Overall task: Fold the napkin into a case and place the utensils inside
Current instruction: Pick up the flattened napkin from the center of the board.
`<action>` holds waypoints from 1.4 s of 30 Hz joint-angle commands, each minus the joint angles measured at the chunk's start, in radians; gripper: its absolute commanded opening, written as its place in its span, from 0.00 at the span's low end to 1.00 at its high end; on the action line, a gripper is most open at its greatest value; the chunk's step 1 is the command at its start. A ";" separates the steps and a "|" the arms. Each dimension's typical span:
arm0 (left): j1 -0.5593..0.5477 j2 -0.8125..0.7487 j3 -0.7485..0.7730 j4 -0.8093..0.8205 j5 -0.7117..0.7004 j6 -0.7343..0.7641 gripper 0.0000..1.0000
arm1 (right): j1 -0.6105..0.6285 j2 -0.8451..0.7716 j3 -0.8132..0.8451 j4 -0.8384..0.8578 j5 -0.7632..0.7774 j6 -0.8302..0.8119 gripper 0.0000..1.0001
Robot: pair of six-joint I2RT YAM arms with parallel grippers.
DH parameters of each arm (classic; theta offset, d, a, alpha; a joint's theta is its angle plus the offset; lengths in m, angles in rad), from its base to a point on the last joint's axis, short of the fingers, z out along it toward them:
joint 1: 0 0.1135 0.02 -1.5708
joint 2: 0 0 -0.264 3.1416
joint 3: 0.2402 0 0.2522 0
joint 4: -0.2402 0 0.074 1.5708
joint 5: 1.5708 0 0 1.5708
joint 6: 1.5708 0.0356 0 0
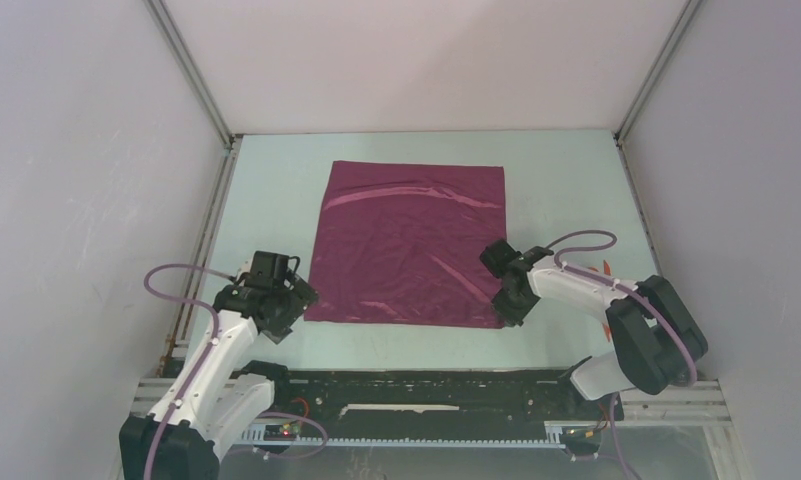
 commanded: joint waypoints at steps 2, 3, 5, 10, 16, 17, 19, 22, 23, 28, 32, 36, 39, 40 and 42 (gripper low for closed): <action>0.002 0.007 0.021 0.000 0.008 0.000 0.90 | 0.023 0.024 -0.023 0.031 0.071 0.049 0.17; 0.002 0.019 0.016 0.002 0.018 -0.001 0.89 | 0.028 0.014 -0.023 0.023 0.080 0.055 0.12; 0.002 0.044 0.012 0.002 0.025 -0.015 0.86 | 0.035 -0.008 -0.022 0.000 0.086 0.074 0.00; 0.000 0.148 0.014 0.047 0.103 -0.054 0.75 | 0.042 -0.030 -0.023 -0.015 0.054 0.088 0.00; -0.002 0.263 0.045 -0.003 0.082 -0.142 0.56 | 0.046 -0.053 -0.021 -0.031 0.066 0.103 0.00; -0.002 0.267 0.046 -0.001 0.072 -0.151 0.56 | 0.046 -0.055 -0.021 -0.028 0.067 0.099 0.00; -0.003 0.269 0.056 0.000 0.029 -0.157 0.59 | 0.046 -0.061 -0.021 -0.025 0.067 0.095 0.00; 0.005 0.296 0.092 -0.014 -0.029 -0.144 0.62 | 0.046 -0.073 -0.021 -0.024 0.066 0.089 0.00; 0.005 0.308 0.099 -0.015 -0.031 -0.143 0.61 | 0.046 -0.075 -0.021 -0.027 0.069 0.087 0.00; 0.005 0.365 0.109 -0.012 -0.030 -0.144 0.58 | 0.046 -0.079 -0.021 -0.040 0.085 0.081 0.00; 0.005 0.400 0.127 -0.009 -0.036 -0.146 0.55 | 0.047 -0.086 -0.022 -0.041 0.090 0.081 0.00; 0.004 0.438 0.136 0.005 -0.043 -0.148 0.51 | 0.047 -0.092 -0.021 -0.042 0.092 0.082 0.00; 0.004 0.464 0.124 0.019 -0.033 -0.153 0.49 | 0.047 -0.096 -0.021 -0.046 0.096 0.083 0.00; 0.003 0.471 0.117 0.025 -0.034 -0.157 0.49 | 0.046 -0.098 -0.021 -0.049 0.097 0.084 0.00; 0.004 0.482 0.097 0.042 -0.027 -0.164 0.49 | 0.047 -0.101 -0.022 -0.048 0.098 0.084 0.00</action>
